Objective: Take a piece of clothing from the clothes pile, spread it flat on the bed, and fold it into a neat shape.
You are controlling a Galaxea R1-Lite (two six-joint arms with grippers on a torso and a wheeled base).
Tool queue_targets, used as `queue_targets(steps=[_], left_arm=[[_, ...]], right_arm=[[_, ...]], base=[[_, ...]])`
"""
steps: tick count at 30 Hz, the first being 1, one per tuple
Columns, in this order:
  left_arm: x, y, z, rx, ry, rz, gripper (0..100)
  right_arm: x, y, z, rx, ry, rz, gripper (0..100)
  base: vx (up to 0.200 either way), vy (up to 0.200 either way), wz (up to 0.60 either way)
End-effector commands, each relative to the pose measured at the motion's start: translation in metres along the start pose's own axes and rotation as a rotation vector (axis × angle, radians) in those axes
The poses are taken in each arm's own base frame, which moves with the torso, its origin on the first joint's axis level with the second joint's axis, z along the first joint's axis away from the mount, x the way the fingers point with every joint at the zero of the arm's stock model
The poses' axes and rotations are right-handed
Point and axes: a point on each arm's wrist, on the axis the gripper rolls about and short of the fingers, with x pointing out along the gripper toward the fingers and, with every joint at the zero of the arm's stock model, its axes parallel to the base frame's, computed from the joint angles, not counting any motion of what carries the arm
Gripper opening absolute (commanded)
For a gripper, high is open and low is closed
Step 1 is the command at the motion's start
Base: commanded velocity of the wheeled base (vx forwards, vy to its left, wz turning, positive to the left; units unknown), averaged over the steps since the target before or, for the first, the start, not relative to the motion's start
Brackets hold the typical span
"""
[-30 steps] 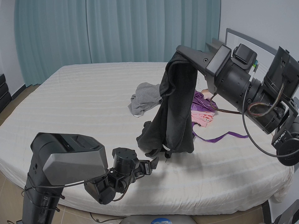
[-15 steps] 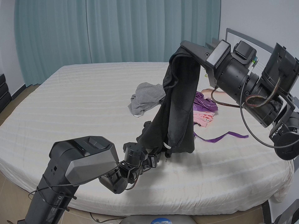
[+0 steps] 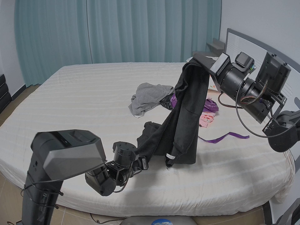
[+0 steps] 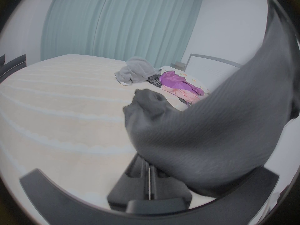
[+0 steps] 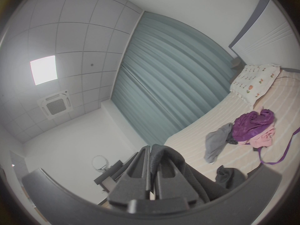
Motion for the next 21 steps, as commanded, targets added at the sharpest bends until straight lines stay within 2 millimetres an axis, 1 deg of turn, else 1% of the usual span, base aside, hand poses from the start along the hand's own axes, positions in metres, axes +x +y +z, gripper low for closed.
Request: queue_targets(steps=[1,2,3,4,5,6,7,9,10,11,12,14,16,17,21], left_arm=[[-0.062,0.009,0.061,-0.056,-0.127,0.034,0],[-0.066,0.01,0.066,-0.061,-0.14,0.041,0],[-0.073,0.013,0.079,-0.074,-0.168,0.057,0],[-0.078,0.014,0.089,-0.086,-0.189,0.065,0],[-0.085,0.017,0.104,-0.108,-0.221,0.071,0],[-0.086,0.017,0.106,-0.112,-0.228,0.07,0],[-0.097,0.017,0.129,-0.168,-0.285,0.06,0],[-0.108,0.014,0.154,-0.24,-0.339,0.044,0],[-0.113,0.012,0.163,-0.259,-0.358,0.038,0],[-0.119,0.01,0.175,-0.277,-0.388,0.027,0],[-0.125,0.009,0.187,-0.292,-0.421,0.018,0],[-0.137,0.005,0.2,-0.308,-0.464,-0.004,0],[-0.147,0.004,0.205,-0.314,-0.486,-0.017,0],[-0.15,0.005,0.203,-0.317,-0.483,-0.016,0],[-0.146,0.005,0.173,-0.39,-0.375,-0.013,0]], right_arm=[[0.019,-0.071,-0.01,-0.017,0.017,-0.18,0],[0.02,-0.077,-0.011,-0.018,0.014,-0.197,0],[0.026,-0.089,-0.01,-0.02,-0.001,-0.223,0],[0.03,-0.094,-0.007,-0.019,-0.019,-0.233,0],[0.035,-0.1,-0.002,-0.015,-0.051,-0.249,0],[0.035,-0.101,-0.001,-0.016,-0.056,-0.252,0],[0.041,-0.102,0.009,-0.012,-0.111,-0.26,0],[0.046,-0.096,0.026,-0.022,-0.179,-0.238,0],[0.048,-0.091,0.036,-0.031,-0.211,-0.22,0],[0.048,-0.084,0.05,-0.038,-0.251,-0.198,0],[0.046,-0.073,0.064,-0.046,-0.293,-0.166,0],[0.042,-0.059,0.077,-0.051,-0.325,-0.133,0],[0.036,-0.058,0.073,-0.051,-0.307,-0.144,0],[0.033,-0.063,0.064,-0.045,-0.269,-0.161,0],[0.013,-0.086,0.007,0.0,-0.066,-0.26,0]], base=[[0.0,0.0,0.0],[0.0,0.0,0.0],[0.0,0.0,0.0],[0.0,0.0,0.0],[0.0,0.0,0.0],[0.0,0.0,0.0],[0.0,0.0,0.0],[0.0,0.0,0.0],[0.0,0.0,0.0],[0.0,0.0,0.0],[0.0,0.0,0.0],[0.0,0.0,0.0],[0.0,0.0,0.0],[0.0,0.0,0.0],[0.0,0.0,0.0]])
